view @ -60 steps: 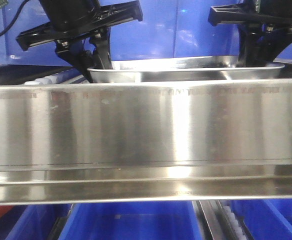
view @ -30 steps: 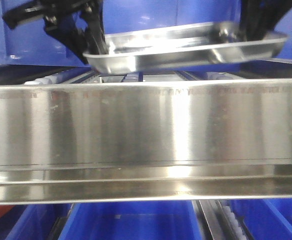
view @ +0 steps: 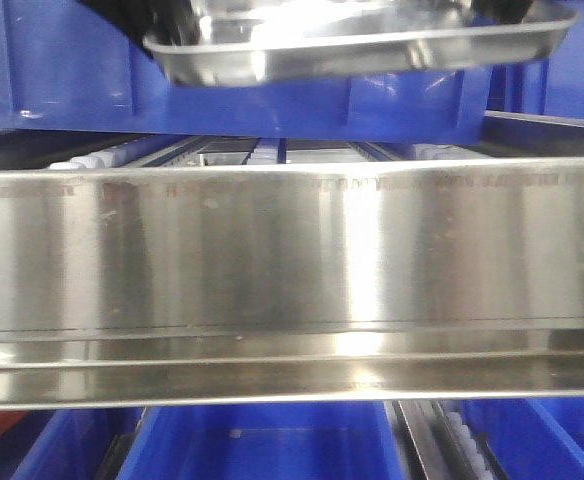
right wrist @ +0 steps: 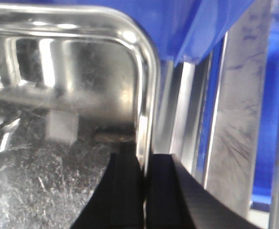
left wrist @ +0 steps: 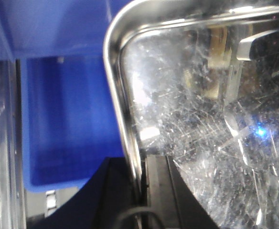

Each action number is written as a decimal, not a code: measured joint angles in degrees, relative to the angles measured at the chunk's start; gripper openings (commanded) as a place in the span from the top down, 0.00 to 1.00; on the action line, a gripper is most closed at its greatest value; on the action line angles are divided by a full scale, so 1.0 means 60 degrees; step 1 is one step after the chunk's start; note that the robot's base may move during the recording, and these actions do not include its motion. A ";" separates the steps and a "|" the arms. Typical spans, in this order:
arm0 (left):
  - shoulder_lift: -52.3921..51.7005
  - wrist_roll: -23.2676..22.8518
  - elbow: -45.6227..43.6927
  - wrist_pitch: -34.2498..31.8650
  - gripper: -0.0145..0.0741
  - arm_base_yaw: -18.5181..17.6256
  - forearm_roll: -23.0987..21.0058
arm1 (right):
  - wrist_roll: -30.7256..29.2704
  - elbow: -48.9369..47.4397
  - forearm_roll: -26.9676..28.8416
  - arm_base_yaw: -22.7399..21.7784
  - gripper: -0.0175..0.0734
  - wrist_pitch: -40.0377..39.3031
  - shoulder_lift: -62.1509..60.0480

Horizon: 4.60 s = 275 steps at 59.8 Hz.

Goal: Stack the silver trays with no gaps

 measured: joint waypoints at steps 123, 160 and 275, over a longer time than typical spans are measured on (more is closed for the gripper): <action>-0.0276 0.0108 -0.2074 -0.2463 0.84 0.0330 0.2672 | -0.0009 -0.0083 0.0011 0.0000 0.90 -0.4775 -0.1133; -0.0259 0.0124 -0.2074 -0.2487 0.84 0.0385 0.2672 | -0.0009 -0.0083 0.0014 0.0000 0.90 -0.4793 -0.1140; -0.0259 0.0124 -0.2074 -0.2487 0.84 0.0385 0.2712 | -0.0018 -0.0083 0.0052 0.0022 0.90 -0.4811 -0.1140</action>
